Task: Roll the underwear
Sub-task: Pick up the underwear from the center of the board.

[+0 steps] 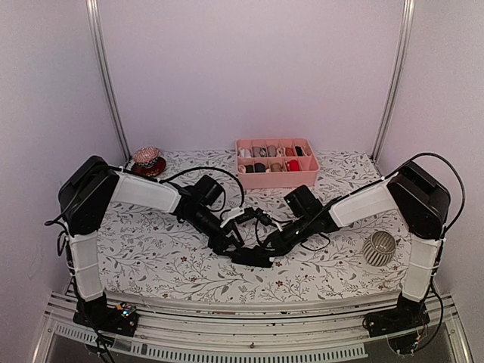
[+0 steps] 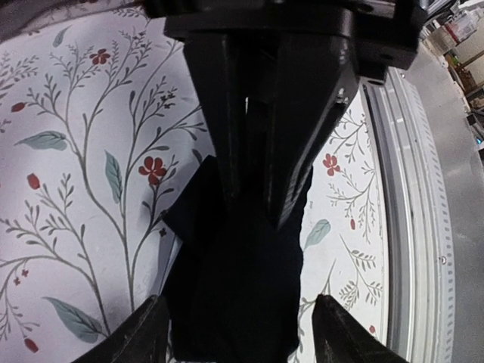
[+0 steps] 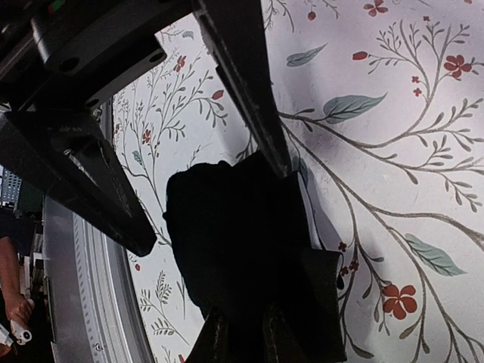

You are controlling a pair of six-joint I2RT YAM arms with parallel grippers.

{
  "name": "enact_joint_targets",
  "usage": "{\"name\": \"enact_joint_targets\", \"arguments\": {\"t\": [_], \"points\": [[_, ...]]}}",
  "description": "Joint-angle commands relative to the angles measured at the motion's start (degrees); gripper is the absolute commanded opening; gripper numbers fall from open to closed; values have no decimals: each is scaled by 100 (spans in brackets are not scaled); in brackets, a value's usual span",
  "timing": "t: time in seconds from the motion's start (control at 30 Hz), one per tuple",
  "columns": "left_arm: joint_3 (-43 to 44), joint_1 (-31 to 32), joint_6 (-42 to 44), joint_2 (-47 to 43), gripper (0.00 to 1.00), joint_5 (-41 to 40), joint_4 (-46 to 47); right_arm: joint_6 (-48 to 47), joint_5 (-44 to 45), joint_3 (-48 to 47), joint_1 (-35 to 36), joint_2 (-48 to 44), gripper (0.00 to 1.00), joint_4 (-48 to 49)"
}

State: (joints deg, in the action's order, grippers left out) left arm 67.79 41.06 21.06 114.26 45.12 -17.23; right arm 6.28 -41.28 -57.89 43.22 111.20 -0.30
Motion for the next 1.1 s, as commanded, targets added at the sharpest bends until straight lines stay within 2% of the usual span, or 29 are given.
{"name": "enact_joint_targets", "arguments": {"t": [0.0, 0.1, 0.33, 0.53, 0.67, 0.77, 0.8, 0.87, 0.9, 1.07], "points": [[208, 207, -63, 170, 65, -150, 70, 22, 278, 33, -40, 281, 5, -274], [276, 231, -107, 266, 58, -224, 49, 22, 307, 25, -41, 258, 5, -303], [423, 265, -153, 585, 57, -615, -107, -28, 313, -12, -40, 236, 5, -355], [674, 258, 26, 861, 51, -264, -603, -61, 417, -10, -40, 203, 5, -398], [737, 249, 182, 926, 42, -178, -926, -81, 512, -20, -40, 190, 5, -437], [745, 247, 253, 964, 28, -215, -1124, -108, 567, -15, -34, 155, 5, -447], [745, 249, 264, 979, 22, -248, -1166, -123, 584, -8, -41, 142, 5, -445], [728, 252, 299, 1002, 3, -305, -1222, -148, 621, -3, -40, 79, 7, -448], [708, 250, 308, 1002, 0, -336, -1229, -160, 641, 11, -37, 51, 9, -448], [683, 239, 350, 978, 0, -373, -1180, -286, 608, 43, -42, -171, 26, -429]]}}
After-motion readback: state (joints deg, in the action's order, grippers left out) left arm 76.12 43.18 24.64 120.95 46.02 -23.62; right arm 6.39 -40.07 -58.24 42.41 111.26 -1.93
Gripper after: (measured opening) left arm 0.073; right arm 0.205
